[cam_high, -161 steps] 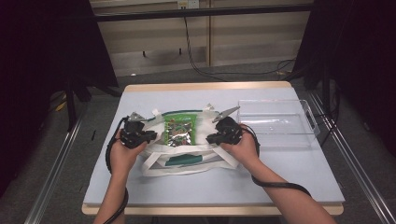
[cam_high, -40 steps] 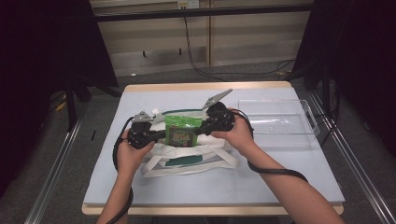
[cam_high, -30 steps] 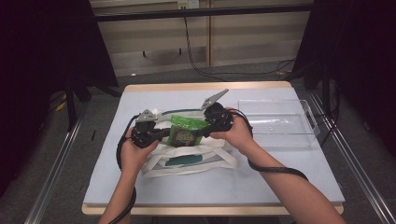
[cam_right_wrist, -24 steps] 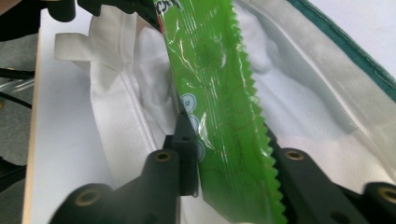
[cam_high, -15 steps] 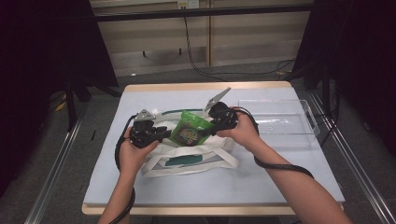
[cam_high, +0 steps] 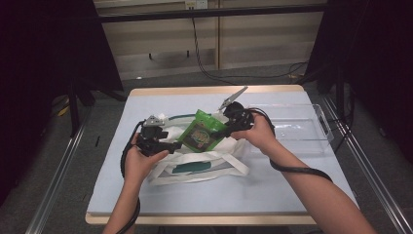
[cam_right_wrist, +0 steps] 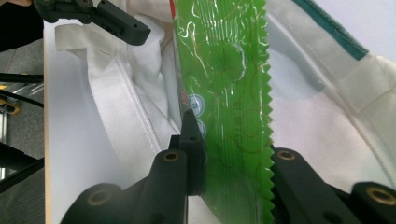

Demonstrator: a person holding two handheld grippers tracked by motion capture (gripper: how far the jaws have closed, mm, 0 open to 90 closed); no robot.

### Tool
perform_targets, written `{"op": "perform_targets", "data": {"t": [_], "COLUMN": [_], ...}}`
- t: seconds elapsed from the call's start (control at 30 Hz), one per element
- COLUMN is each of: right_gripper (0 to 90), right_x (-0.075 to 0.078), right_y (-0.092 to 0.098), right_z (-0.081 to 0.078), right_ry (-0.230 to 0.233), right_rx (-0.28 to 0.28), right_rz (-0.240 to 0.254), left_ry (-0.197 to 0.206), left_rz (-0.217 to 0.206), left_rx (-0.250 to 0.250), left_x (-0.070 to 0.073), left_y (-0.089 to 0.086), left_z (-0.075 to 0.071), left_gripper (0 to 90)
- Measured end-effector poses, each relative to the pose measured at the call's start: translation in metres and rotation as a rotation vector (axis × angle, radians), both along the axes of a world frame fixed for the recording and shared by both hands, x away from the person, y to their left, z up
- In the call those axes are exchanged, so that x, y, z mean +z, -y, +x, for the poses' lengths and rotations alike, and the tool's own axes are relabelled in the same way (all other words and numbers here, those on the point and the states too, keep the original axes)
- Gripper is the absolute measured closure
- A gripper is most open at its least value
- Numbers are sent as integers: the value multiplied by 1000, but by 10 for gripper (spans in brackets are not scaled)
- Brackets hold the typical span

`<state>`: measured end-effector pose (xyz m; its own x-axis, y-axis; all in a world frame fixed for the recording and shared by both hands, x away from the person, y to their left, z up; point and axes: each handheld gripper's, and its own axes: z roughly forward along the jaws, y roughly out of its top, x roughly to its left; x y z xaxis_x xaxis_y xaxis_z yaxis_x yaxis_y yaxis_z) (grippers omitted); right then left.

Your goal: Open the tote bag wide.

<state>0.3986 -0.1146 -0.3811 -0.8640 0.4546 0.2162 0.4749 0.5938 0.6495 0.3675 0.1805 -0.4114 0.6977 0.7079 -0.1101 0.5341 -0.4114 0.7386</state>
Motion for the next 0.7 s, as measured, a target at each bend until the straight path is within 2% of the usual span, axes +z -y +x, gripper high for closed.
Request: {"op": "perform_targets", "data": {"t": [0.13,0.17,0.27,0.3,0.4,0.43,0.47,0.6,0.7], "right_gripper": [756,757,759,759,760,759,760,760,760], "right_x": [5,7,12,13,18,19,21,26,29], "right_y": [3,4,8,10,12,12,13,14,16], "right_z": [3,3,3,4,4,4,4,5,5], "right_ry": [-1,-1,-1,-5,-7,-1,-4,-6,0], "right_rx": [6,2,1,-4,-6,-1,-1,-2,-3], "right_rz": [-7,-3,6,6,7,5,1,-6,12], "left_ry": [-24,-20,-17,-15,-21,-20,-23,-23,-15], "left_rz": [22,4,15,5,17,10,21,17,2], "left_rx": [0,10,6,14,7,5,-3,10,9], "left_x": [-1,-2,-2,-3,-3,-3,-3,-4,-4], "left_y": [0,0,-1,-1,-3,-3,-4,-4,-4], "left_z": [1,0,-1,-3,-5,-5,-5,-7,-7], "left_gripper": [182,178,162,158,146,144,139,133,130]}}
